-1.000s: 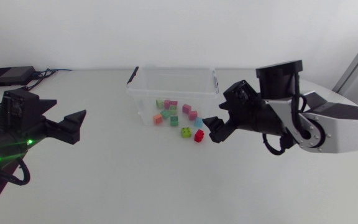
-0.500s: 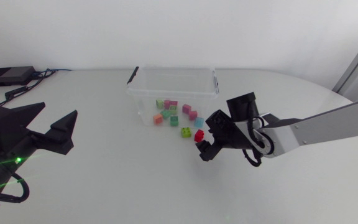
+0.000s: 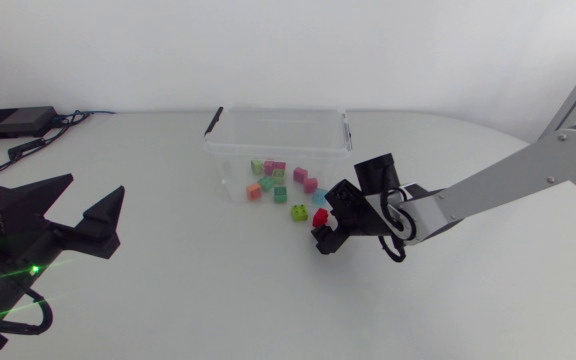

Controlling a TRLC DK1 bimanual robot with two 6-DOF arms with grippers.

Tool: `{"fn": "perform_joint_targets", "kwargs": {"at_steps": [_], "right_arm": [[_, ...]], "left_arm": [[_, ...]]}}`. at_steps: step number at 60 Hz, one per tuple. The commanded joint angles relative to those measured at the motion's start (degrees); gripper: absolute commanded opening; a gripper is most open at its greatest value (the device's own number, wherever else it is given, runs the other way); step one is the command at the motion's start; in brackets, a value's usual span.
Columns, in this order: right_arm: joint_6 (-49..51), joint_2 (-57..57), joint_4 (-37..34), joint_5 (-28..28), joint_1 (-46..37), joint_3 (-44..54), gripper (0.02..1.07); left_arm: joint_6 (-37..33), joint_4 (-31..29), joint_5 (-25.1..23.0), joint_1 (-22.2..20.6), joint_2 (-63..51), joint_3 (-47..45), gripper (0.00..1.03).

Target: Pick up the duplo bricks and place them in the container

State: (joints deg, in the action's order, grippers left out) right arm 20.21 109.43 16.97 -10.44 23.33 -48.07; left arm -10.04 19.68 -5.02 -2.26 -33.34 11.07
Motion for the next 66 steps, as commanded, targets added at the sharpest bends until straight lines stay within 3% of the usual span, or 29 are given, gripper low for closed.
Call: {"fn": "perform_joint_targets", "kwargs": {"at_steps": [1, 14, 16, 21, 34, 51, 66], "right_arm": [[1.5, 2.3, 1.0, -0.6, -0.9, -1.5, 0.92], [2.4, 4.6, 1.8, -2.0, -1.8, -2.9, 0.91], [2.5, 4.7, 1.8, -2.1, -1.7, -3.1, 0.87], [2.7, 5.0, 1.8, -2.7, -1.4, -3.3, 0.74], [3.1, 5.5, 2.1, -3.5, -0.4, -2.6, 0.18], [3.0, -5.3, 1.6, -3.5, -0.3, 3.8, 0.16], [0.4, -25.9, -8.0, -3.0, -0.1, 5.0, 0.16]], "left_arm": [[1.7, 1.4, 0.4, 0.5, 0.6, -1.8, 0.99], [1.7, 2.0, 0.5, 0.9, 2.0, -2.7, 0.99], [1.7, 2.0, 0.4, 1.0, 2.4, -3.0, 0.99], [1.7, 2.0, 0.4, 1.1, 3.4, -3.4, 0.99], [1.7, 2.0, 0.4, 2.3, 7.2, -5.5, 0.99], [1.4, 1.4, 0.5, 2.7, 13.6, -7.9, 0.99], [1.4, 1.2, 1.2, 2.7, 17.3, -9.6, 0.99]]}}
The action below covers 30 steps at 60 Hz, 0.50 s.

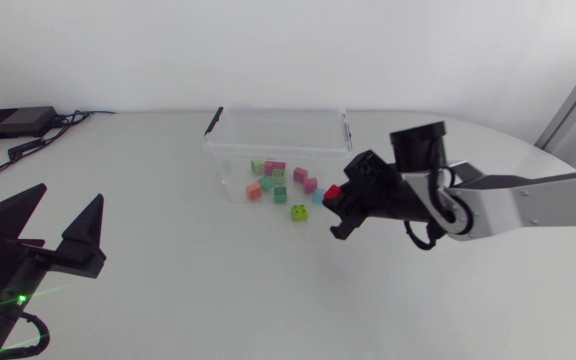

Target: Pick up the duplo bricks and place them in the container

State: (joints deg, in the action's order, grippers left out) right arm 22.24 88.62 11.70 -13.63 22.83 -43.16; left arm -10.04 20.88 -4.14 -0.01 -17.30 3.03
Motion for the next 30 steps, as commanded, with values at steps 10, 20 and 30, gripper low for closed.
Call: {"fn": "perform_joint_targets", "kwargs": {"at_steps": [10, 20, 30], "right_arm": [[-3.8, -11.5, -5.0, 2.6, 0.9, -2.1, 0.16], [-5.5, -12.5, -3.4, 6.5, 2.2, -4.0, 0.16], [-5.9, -10.7, -1.5, 9.2, 3.5, -7.0, 0.16]], "left_arm": [[1.3, -1.6, 0.4, 0.5, 5.1, -2.4, 0.99], [-0.2, -4.8, 0.4, 0.5, 9.0, -3.3, 0.99], [-1.7, -9.4, 0.4, 0.9, 13.1, -3.3, 0.99]]}}
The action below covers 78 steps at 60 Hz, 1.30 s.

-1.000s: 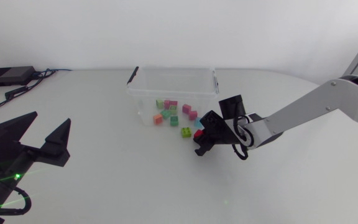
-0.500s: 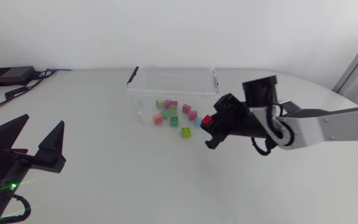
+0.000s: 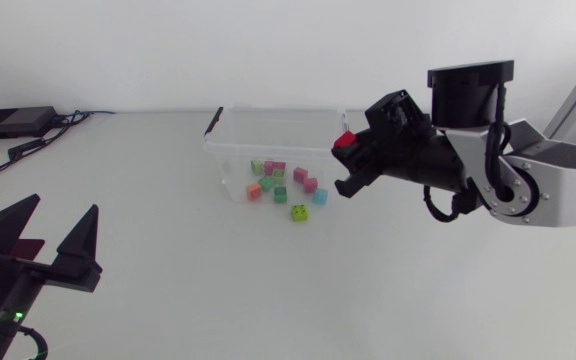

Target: Pick up the duplo bricks and place them in the container

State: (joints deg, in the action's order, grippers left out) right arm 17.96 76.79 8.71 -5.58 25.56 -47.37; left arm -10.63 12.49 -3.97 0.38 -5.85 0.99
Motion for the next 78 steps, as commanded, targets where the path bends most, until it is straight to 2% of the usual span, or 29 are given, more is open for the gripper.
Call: {"fn": "perform_joint_targets", "kwargs": {"at_steps": [1, 19, 50, 52, 56, 59, 61, 67, 75, 78], "right_arm": [[-1.9, 1.6, 1.7, 1.3, 0.9, -3.3, 0.16], [-2.0, 13.7, 8.6, 5.1, 1.9, -10.1, 0.17], [-3.6, 26.6, 15.6, 10.0, 2.5, -16.7, 0.19], [-3.6, 26.8, 16.2, 10.5, 2.7, -16.7, 0.25], [-3.5, 27.3, 17.0, 11.6, 2.9, -16.7, 0.50], [-3.6, 27.3, 18.0, 12.4, 2.8, -16.4, 0.64], [-3.8, 26.8, 19.1, 12.8, 2.8, -16.0, 0.69], [-4.7, 24.3, 21.2, 14.7, 2.8, -14.7, 0.77], [-5.5, 19.3, 21.6, 17.8, 3.6, -12.9, 0.77], [-5.6, 18.2, 21.6, 19.2, 4.2, -12.4, 0.85]], "left_arm": [[-1.1, -1.3, 0.2, 0.6, 1.9, -1.2, 0.99], [-0.4, -8.6, 0.2, 0.8, 6.6, -1.2, 0.99], [8.5, -10.6, 0.2, 1.0, 6.6, -1.2, 0.99], [8.5, -10.7, 0.2, 1.0, 6.6, -1.2, 0.99], [8.5, -10.7, 0.2, 1.0, 6.6, -1.2, 0.99], [8.5, -10.9, 0.2, 1.0, 6.6, -1.2, 0.99], [8.4, -11.2, 0.2, 1.0, 6.6, -1.2, 0.99], [8.4, -11.4, 0.2, 0.9, 6.6, -1.1, 0.99], [8.0, -11.6, 0.2, 0.9, 6.6, -1.1, 0.99], [8.0, -11.6, 0.2, 1.0, 6.6, -1.1, 0.99]]}}
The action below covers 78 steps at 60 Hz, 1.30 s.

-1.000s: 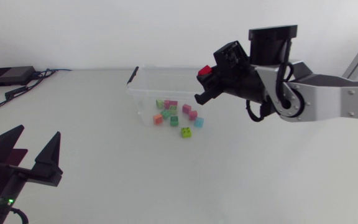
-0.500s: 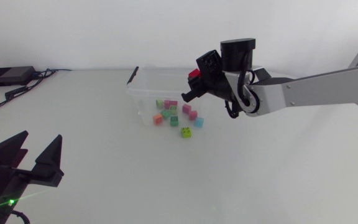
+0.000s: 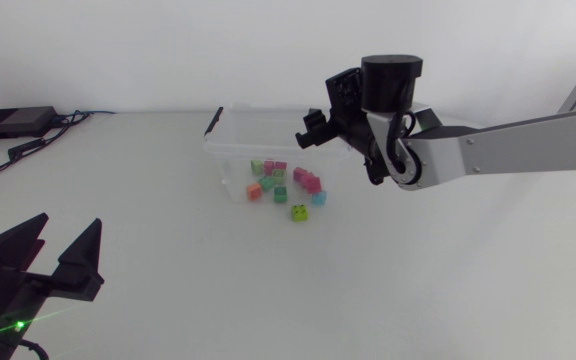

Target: Pick up the duplo bricks and place them in the container

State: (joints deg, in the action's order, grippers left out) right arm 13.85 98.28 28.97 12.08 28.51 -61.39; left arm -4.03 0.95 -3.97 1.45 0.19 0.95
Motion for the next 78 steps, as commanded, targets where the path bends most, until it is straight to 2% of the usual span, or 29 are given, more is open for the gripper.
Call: {"fn": "perform_joint_targets", "kwargs": {"at_steps": [1, 4, 11, 18, 28, 32, 36, 46, 58, 65, 71, 78], "right_arm": [[-1.5, -3.6, 1.4, 2.4, 1.5, 2.0, 0.88], [-1.7, -4.9, 1.2, 3.4, 2.1, 2.8, 0.92], [-2.4, -10.3, -1.7, 3.4, 4.4, 6.6, 0.92], [-7.5, -17.0, -7.2, 3.7, 6.3, 10.8, 0.92], [-9.7, -21.4, -10.5, 4.9, 7.7, 17.2, 0.92], [-10.2, -22.1, -12.6, 5.0, 8.0, 19.0, 1.00], [-10.4, -22.1, -10.8, 4.4, 9.0, 21.4, 1.02], [-10.3, -19.4, -8.5, 5.8, 12.4, 24.2, 1.02], [-22.0, -10.6, -6.4, 5.3, 13.7, 25.4, 1.02], [-24.2, -3.3, -6.0, 5.2, 13.1, 23.8, 1.02], [-24.3, 1.1, -6.4, 2.0, 11.6, 21.3, 1.02], [-24.6, 3.6, -6.5, -5.6, 9.4, 18.9, 1.02]], "left_arm": [[1.4, -0.1, 0.2, 0.0, 0.6, -1.0, 0.99], [1.3, -0.1, 0.2, -0.1, 0.6, -1.0, 0.99], [1.2, -0.1, 0.2, 0.2, 0.6, -1.0, 0.99], [1.2, -0.1, 0.2, 0.3, 0.6, -1.0, 0.99], [1.2, -0.1, 0.2, 0.3, 0.6, -1.0, 0.99], [1.1, -0.1, 0.2, 0.3, 0.6, -1.0, 0.99], [1.1, -0.1, 0.2, 0.3, 0.6, -1.0, 0.99], [1.0, -0.1, 0.2, 0.3, 0.6, -1.0, 0.99], [1.0, -0.1, 0.2, 0.3, 0.6, -1.0, 0.99], [1.0, -0.1, 0.2, 0.3, 0.6, -1.0, 0.99], [1.0, -0.1, 0.2, 0.3, 0.6, -1.0, 0.99], [1.0, -0.1, 0.2, 0.3, 0.6, -1.0, 0.99]]}}
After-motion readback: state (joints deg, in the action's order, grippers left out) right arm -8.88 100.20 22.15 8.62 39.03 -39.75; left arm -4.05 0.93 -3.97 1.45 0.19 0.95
